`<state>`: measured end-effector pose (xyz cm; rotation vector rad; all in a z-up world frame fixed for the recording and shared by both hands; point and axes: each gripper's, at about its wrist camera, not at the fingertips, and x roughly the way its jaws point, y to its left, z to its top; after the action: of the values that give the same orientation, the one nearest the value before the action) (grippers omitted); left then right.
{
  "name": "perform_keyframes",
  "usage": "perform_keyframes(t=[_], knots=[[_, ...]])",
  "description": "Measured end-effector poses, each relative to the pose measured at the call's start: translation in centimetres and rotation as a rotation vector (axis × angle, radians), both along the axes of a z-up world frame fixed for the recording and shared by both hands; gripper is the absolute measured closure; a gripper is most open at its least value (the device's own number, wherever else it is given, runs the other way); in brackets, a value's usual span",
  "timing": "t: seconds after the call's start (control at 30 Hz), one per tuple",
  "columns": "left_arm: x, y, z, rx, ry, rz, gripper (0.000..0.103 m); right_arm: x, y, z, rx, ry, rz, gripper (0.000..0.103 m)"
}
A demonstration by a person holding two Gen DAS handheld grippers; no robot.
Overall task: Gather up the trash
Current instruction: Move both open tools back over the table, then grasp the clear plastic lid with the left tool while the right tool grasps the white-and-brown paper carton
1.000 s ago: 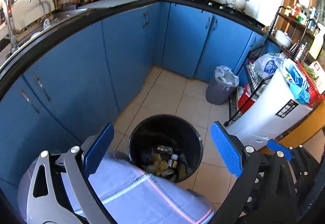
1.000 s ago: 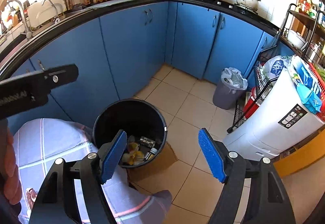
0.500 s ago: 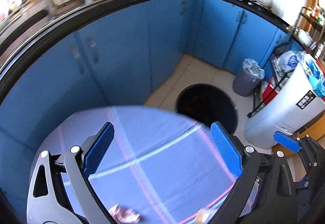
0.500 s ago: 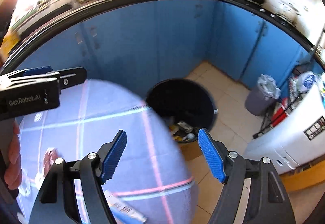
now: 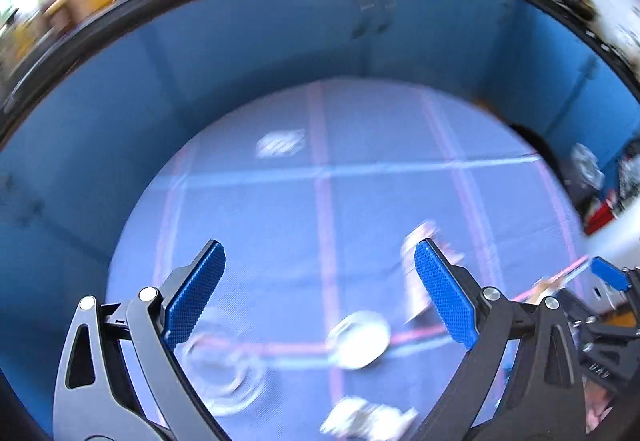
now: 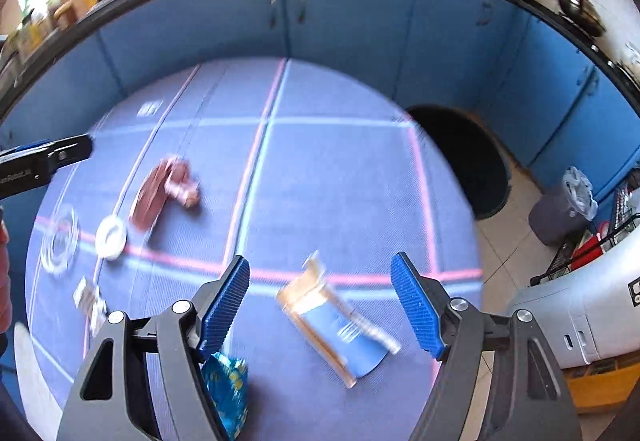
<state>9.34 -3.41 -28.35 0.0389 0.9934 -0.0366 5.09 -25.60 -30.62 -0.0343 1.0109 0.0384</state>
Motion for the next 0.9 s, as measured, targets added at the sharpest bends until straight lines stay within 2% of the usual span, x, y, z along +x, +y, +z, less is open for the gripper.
perform_keyframes(t=[0.2, 0.33, 0.5, 0.6, 0.7, 0.9], knots=[[-3.7, 4.6, -3.1, 0.001, 0.057, 0.139, 0.008, -1.4, 1.5, -1.2, -0.004, 0.023, 0.046, 0.032], [-4.7, 6.3, -4.7, -0.011, 0.084, 0.174, 0.008, -1.7, 1.9, -2.0, -0.008, 0.027, 0.064, 0.032], [-5.0, 7.1, -6.5, -0.015, 0.101, 0.193, 0.008, -2.0, 2.1, -2.5, -0.036, -0.004, 0.074, 0.032], [-5.0, 7.1, -7.1, 0.018, 0.088, 0.185, 0.008, -2.2, 1.7, -2.6, -0.052, -0.011, 0.059, 0.032], [-4.7, 7.5, -7.7, -0.014, 0.099, 0.193, 0.007, -2.1, 1.4, -2.7, -0.068, -0.015, 0.056, 0.031], [-4.5, 7.4, -7.5, -0.021, 0.074, 0.195, 0.009, -1.2, 0.9, -3.2, -0.092, -0.007, 0.038, 0.03]])
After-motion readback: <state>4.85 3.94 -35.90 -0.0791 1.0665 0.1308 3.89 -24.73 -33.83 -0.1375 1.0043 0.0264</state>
